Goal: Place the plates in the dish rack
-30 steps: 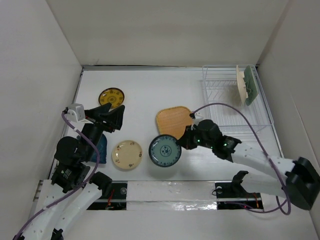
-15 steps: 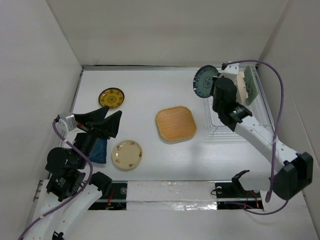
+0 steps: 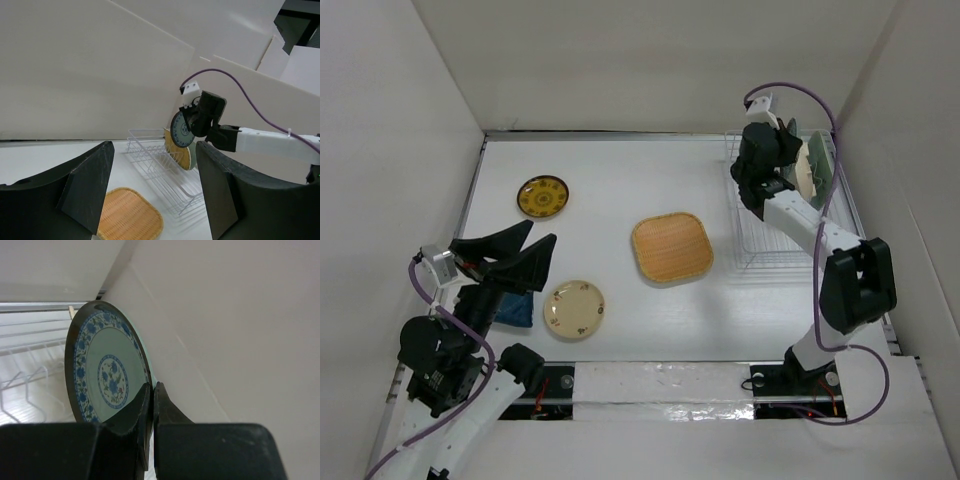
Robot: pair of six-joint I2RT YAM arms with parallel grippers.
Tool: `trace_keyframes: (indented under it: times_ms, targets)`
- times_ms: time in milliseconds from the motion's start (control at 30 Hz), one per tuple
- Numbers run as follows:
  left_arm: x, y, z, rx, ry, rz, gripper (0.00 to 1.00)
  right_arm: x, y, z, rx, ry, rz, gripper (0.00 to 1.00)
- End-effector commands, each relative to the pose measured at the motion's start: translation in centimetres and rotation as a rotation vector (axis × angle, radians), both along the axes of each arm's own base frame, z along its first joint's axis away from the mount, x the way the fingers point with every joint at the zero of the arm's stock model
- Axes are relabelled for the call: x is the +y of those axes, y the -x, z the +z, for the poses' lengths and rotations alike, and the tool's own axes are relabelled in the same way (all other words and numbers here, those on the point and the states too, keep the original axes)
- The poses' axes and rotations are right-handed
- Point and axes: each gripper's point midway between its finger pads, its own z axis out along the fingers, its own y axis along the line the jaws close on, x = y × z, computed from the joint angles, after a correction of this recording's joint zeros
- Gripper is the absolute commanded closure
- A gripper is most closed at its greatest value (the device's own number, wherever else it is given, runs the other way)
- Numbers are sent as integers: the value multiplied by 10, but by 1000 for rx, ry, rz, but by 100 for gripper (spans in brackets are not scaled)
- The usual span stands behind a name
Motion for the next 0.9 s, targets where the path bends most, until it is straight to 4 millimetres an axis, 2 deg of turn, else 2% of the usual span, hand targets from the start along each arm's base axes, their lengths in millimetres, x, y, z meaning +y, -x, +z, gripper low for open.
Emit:
trace_keyframes:
  times_ms: [0, 233, 467, 700, 867]
  targets:
    - [2, 12, 15, -69, 36, -24, 36, -1, -1, 39, -15, 121, -44, 100]
    - [7, 15, 15, -78, 47, -11, 36, 25, -27, 18, 106, 265, 39, 100]
    - [10, 17, 16, -83, 55, -3, 36, 37, -48, -13, 209, 333, 109, 100]
    - [9, 15, 14, -77, 50, 1, 36, 24, -61, -52, 278, 307, 105, 100]
    - [8, 13, 14, -71, 48, -1, 36, 20, -63, -59, 278, 295, 94, 100]
